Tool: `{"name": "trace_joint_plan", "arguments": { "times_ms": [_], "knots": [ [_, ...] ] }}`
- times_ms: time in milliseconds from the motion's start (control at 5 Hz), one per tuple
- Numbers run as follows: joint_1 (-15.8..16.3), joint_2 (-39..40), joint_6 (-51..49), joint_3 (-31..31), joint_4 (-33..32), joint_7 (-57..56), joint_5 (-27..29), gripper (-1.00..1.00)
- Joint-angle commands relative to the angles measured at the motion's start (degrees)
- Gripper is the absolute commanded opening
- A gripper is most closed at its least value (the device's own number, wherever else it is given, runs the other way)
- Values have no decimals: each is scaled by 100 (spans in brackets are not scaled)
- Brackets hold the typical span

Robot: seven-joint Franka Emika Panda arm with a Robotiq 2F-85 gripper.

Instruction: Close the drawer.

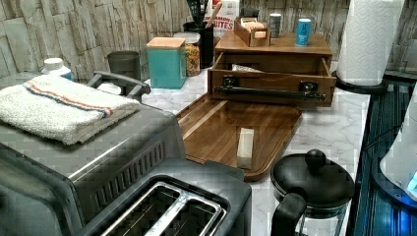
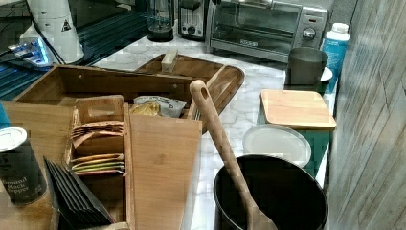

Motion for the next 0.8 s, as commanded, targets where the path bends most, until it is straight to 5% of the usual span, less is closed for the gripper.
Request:
{"name": "trace_joint_plan", "arguments": {
  "times_ms": [200,400,800],
  "knots": [
    [19,0,1,-22,-65,-1,17,-100],
    [-71,-118,230,16,-414,-855,482,-100],
    [149,-626,1265,241,-1625,-3050,72,-100]
  ]
}}
